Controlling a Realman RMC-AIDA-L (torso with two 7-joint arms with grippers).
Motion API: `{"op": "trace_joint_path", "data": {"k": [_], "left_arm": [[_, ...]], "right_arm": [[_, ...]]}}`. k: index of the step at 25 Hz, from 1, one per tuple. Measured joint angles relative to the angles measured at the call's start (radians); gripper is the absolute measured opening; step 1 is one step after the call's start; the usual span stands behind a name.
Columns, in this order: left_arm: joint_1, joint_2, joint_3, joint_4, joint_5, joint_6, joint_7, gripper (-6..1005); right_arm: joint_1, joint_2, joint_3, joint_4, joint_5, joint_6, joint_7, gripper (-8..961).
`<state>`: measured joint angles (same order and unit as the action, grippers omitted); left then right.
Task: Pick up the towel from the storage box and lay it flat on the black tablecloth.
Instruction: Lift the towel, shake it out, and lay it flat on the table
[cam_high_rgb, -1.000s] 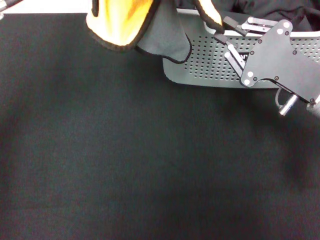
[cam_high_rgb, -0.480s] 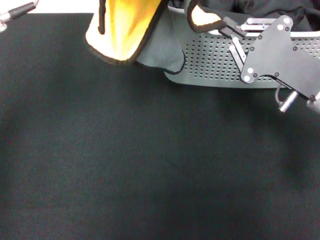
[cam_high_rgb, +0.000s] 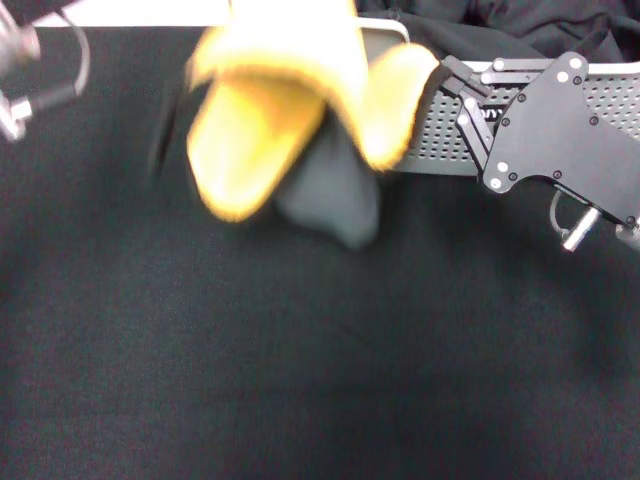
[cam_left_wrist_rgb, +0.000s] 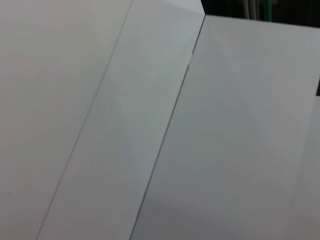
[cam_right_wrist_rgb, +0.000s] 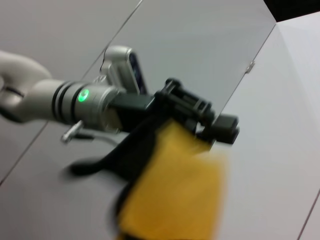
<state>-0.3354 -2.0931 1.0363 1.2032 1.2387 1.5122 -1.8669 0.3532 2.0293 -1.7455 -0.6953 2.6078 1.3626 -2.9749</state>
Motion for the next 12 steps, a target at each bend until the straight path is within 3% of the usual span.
{"op": "trace_joint_path", "data": {"k": [12], "left_arm": [[0.007,0.002,-0.004,-0.443,-0.031,0.140,0.439,104]], "right_arm": [[0.010,0.000,-0.006,-0.001,0.042,0.003,0.070,9]]}}
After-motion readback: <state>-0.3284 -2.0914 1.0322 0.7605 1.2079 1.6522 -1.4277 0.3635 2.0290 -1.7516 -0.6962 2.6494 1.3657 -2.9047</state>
